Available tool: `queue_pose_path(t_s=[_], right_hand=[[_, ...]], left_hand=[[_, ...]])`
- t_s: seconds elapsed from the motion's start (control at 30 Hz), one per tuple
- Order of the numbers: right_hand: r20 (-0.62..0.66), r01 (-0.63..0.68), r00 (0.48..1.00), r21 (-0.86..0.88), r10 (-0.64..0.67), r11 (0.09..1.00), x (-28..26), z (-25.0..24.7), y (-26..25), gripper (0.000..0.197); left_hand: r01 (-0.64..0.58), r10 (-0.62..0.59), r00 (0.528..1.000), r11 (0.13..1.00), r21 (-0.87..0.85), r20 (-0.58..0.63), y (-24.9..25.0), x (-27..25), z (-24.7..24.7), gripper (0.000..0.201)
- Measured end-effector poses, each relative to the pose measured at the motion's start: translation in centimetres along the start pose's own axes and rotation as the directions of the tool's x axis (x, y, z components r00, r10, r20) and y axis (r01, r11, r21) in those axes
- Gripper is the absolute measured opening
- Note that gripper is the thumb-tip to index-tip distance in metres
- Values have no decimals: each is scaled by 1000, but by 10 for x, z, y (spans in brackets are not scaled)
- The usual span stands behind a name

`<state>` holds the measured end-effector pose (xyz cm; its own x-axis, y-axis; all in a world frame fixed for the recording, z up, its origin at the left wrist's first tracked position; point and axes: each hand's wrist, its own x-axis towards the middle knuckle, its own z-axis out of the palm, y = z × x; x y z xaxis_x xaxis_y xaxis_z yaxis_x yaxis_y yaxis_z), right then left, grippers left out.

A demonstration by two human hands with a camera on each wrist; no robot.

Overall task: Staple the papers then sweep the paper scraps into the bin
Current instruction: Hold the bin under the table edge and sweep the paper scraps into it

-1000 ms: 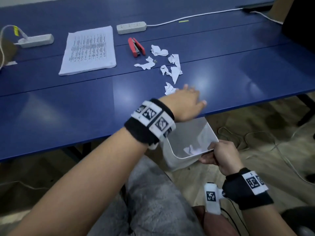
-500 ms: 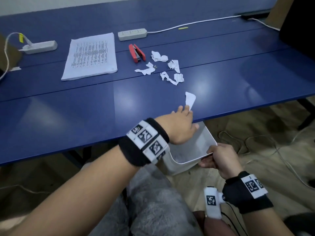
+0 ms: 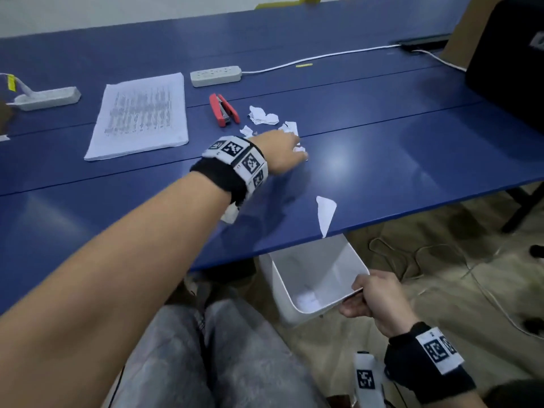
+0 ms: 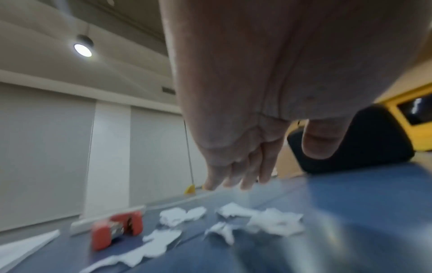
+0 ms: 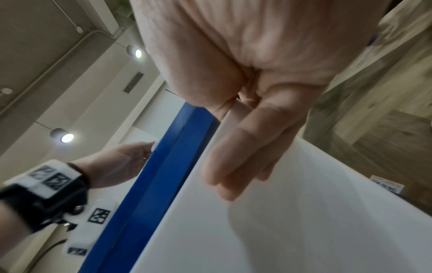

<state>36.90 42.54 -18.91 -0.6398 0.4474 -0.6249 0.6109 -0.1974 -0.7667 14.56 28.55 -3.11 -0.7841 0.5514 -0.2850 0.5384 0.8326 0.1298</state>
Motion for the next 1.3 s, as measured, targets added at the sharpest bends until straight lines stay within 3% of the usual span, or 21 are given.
queue_pose_path(t_s=[0.1, 0.23, 0.4, 0.53, 0.6, 0.67, 0.77, 0.83, 0.93, 1.03, 1.3], right_hand=[[-7, 1, 1000, -13, -1, 1000, 6, 0, -3, 25], [-11, -7, 1000, -20, 7, 1000, 14, 2, -8, 26], [7, 7, 1000, -7, -7, 1000, 13, 6, -17, 19], [32, 0, 999, 18, -1, 1000, 7, 7, -16, 18], [47, -9, 999, 31, 7, 999, 4, 6, -14, 18], [46, -18, 999, 44, 16, 999, 1, 4, -11, 20], [20, -23, 1000, 44, 23, 999, -3, 0, -6, 23], [-11, -30, 999, 33, 30, 999, -6, -3, -4, 24], [-32, -39, 999, 3, 39, 999, -10, -9, -3, 24], [-42, -51, 998, -13, 51, 999, -13, -11, -5, 22], [-48, -56, 997, -10, 56, 998, 0, -10, -11, 22]], left_hand=[[3, -4, 1000, 997, 73, 7, -4, 31, -2, 51], [-17, -1, 990, 991, 130, 140, 2, 47, 7, 57], [-36, 10, 980, 991, 127, 200, 10, 29, 23, 71], [-120, 89, 957, 988, 101, 275, 22, -6, 34, 73], [-179, 152, 959, 979, 93, 240, 26, -18, 33, 67], [-213, 199, 972, 972, 104, 127, 27, -17, 23, 60], [-150, 154, 987, 984, 100, -36, 16, 7, 6, 57], [-28, 41, 995, 991, 133, -93, -3, 31, 0, 60], [132, -117, 987, 980, 146, -108, -37, 64, -3, 61], [197, -185, 978, 971, 137, -97, -60, 84, -2, 61], [113, -121, 990, 987, 111, 75, -53, 62, 3, 56]])
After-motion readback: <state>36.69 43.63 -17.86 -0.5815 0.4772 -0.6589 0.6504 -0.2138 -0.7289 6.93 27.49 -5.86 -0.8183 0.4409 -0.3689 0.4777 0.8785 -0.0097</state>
